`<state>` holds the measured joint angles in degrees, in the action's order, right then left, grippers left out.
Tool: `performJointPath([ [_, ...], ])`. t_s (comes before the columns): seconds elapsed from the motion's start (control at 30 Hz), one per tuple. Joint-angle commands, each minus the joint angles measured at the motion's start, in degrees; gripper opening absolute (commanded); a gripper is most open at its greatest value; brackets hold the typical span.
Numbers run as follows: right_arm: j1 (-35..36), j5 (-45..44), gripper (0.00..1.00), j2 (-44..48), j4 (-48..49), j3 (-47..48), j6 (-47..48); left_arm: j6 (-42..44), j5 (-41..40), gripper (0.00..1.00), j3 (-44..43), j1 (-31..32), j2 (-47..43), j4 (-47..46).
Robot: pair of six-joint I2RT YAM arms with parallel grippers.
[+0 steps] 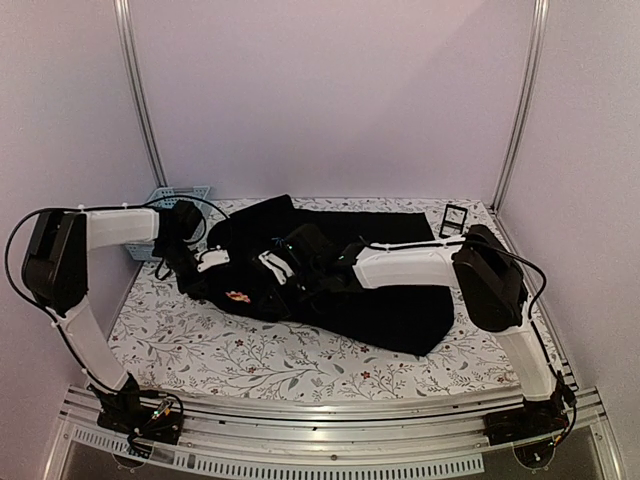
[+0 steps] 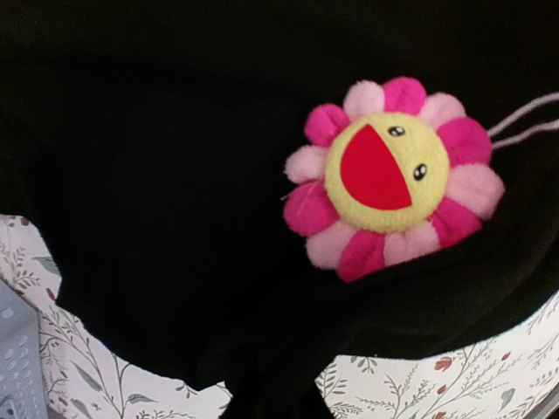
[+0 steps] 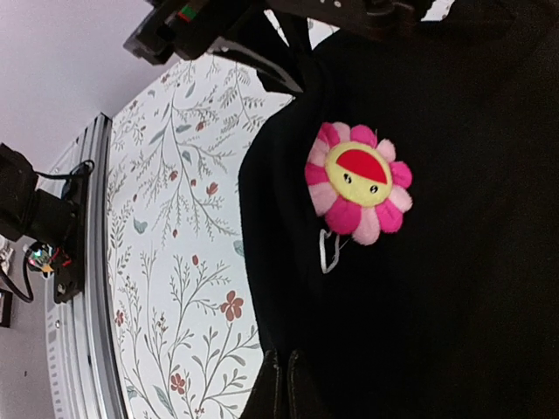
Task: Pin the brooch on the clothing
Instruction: Smooth out the clothing with brooches at the center of the board.
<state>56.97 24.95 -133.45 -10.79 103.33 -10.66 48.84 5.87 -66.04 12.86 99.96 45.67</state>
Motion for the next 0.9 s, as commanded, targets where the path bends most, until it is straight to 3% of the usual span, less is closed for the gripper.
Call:
performJointPath([
  [0.0,-3.2,6.4,0.00,1.8,5.5,1.8,-7.9,-2.5,0.6,0.21,-4.1,-0.1,2.3,-2.5],
  [0.1,-4.7,8.9,0.00,0.7,8.5,2.4,-12.6,-3.4,1.0,0.45,-6.6,0.0,2.1,-2.7],
  [0.17,-5.9,9.7,0.00,0.1,10.2,2.4,-16.4,-4.3,1.3,0.50,-8.0,0.6,0.8,-2.4],
  [0.33,-8.5,7.5,0.00,-1.4,15.9,3.0,-25.4,-5.1,7.5,0.50,-11.4,3.6,-2.4,3.6],
  [0.53,-10.2,4.7,0.00,-6.4,15.5,6.8,-30.6,-3.7,7.5,0.40,-9.3,12.1,-0.1,6.6],
  [0.7,-11.9,3.6,0.00,-8.8,18.0,6.8,-35.4,-3.3,4.8,0.43,-6.3,16.9,2.5,-1.7],
  [0.87,-13.6,2.3,0.00,-11.1,20.9,7.1,-39.8,-2.6,2.5,0.49,-6.5,17.9,6.5,-10.7],
])
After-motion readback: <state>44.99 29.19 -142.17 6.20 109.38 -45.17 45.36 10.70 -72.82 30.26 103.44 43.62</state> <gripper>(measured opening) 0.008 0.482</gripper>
